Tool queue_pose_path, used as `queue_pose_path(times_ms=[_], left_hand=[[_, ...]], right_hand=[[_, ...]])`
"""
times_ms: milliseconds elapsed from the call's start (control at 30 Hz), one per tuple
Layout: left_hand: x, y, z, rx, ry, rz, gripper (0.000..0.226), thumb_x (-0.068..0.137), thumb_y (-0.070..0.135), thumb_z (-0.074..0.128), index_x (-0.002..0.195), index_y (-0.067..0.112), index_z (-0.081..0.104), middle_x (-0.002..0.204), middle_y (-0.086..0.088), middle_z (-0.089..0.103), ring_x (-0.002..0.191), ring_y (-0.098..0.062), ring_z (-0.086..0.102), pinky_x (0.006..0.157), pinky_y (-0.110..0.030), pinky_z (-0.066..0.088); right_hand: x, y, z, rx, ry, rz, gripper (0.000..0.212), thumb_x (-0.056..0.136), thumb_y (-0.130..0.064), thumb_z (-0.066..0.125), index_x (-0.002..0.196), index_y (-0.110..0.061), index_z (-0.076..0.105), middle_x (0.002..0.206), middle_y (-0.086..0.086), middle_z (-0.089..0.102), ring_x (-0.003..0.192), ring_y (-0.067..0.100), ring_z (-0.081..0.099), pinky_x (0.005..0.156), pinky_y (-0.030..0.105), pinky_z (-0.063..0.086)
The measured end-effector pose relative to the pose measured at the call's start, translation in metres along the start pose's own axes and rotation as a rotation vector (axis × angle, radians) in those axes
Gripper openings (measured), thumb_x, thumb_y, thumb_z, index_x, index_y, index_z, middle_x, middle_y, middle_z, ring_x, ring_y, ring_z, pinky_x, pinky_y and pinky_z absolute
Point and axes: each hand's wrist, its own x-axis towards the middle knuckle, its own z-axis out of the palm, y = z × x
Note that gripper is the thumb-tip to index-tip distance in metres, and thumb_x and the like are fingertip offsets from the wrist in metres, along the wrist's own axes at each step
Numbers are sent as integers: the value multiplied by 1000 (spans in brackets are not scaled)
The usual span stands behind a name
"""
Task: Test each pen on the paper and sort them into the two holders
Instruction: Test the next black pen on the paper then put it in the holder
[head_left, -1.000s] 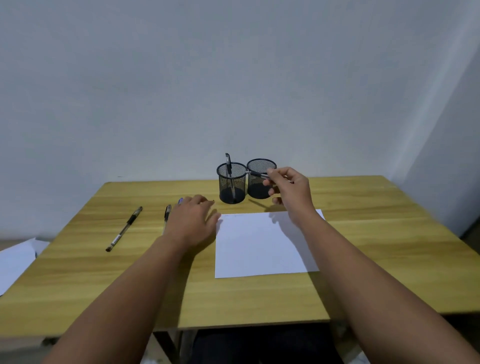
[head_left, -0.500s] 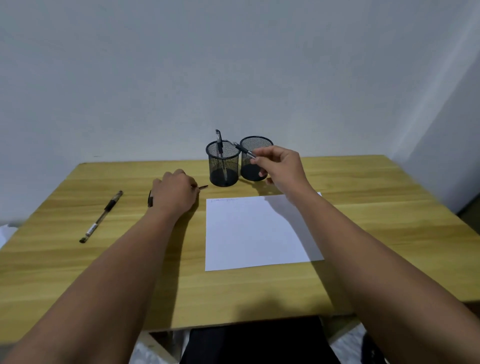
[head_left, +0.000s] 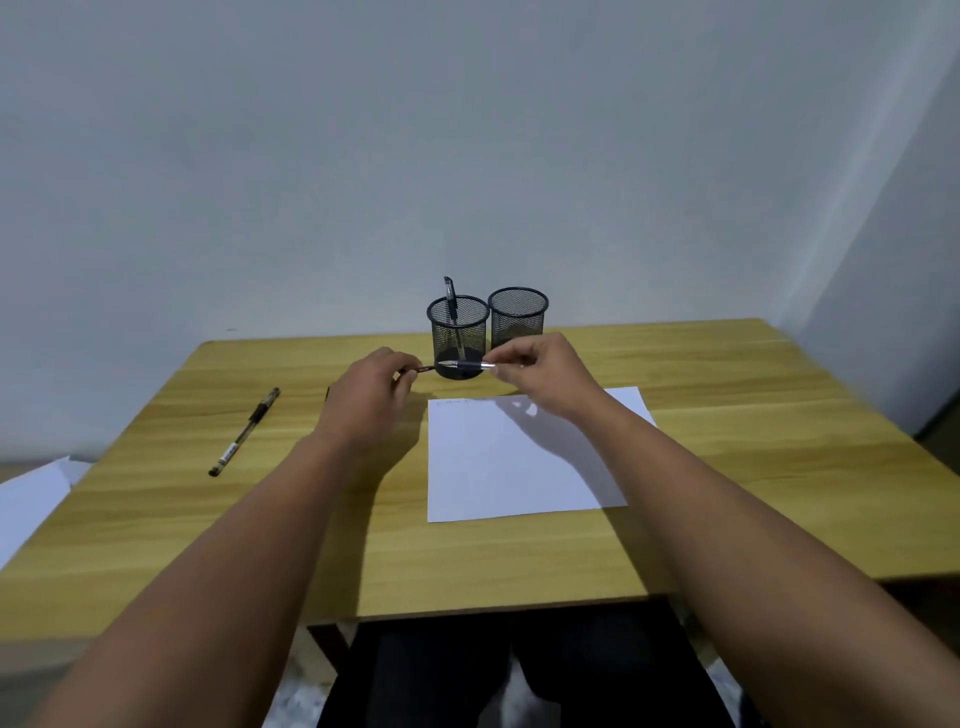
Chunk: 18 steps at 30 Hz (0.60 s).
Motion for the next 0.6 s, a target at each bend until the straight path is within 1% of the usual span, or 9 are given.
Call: queue_pose_path(times_ms=[67, 133, 267, 433, 533, 600], left_hand=[[-4, 5, -6, -32, 5, 25, 19, 101, 22, 58, 115, 20, 71, 106, 3, 67, 84, -20, 61, 77, -42, 53], [-6, 10, -13, -34, 4, 67, 19, 101, 18, 59, 115, 16, 72, 106, 0, 67, 82, -20, 61, 77, -40, 52], [-8, 18, -24, -43, 2, 113, 18, 99, 16, 61, 113, 16, 73, 103, 0, 65, 77, -19, 60, 74, -36, 50], [-10, 27, -36, -52, 4, 136, 17, 100, 18, 61, 112, 19, 73, 103, 3, 65, 79, -18, 61, 77, -39, 52], [-12, 30, -41, -49, -6, 137, 18, 100, 20, 60, 113, 20, 73, 105, 4, 65, 79, -16, 62, 77, -40, 53], [-13, 31, -43, -55, -5, 131, 18, 101, 21, 60, 113, 21, 73, 105, 5, 65, 79, -15, 62, 77, -40, 53]], right_hand=[[-3, -7, -2, -4, -18, -6, 11, 92, -6, 81, 101, -13, 85, 88, -3, 76, 85, 8, 65, 81, 22, 50], [-5, -13, -4, -15, -36, -17, 11, 92, -7, 82, 103, -10, 85, 87, -2, 75, 83, 7, 64, 79, 20, 49], [-8, -25, -6, -26, -45, -32, 12, 92, -5, 81, 100, -12, 85, 78, -8, 73, 67, -6, 60, 74, 16, 47], [-13, -34, -8, -7, -52, -45, 14, 92, -3, 80, 97, -15, 84, 80, 3, 72, 73, 9, 59, 74, 25, 47], [-16, -36, -12, -13, -39, -39, 12, 93, -3, 79, 99, -12, 84, 72, -1, 67, 67, 7, 55, 68, 22, 45], [-18, -36, -14, -9, -33, -26, 13, 92, -4, 79, 98, -14, 84, 78, 4, 70, 73, 11, 57, 73, 26, 46]])
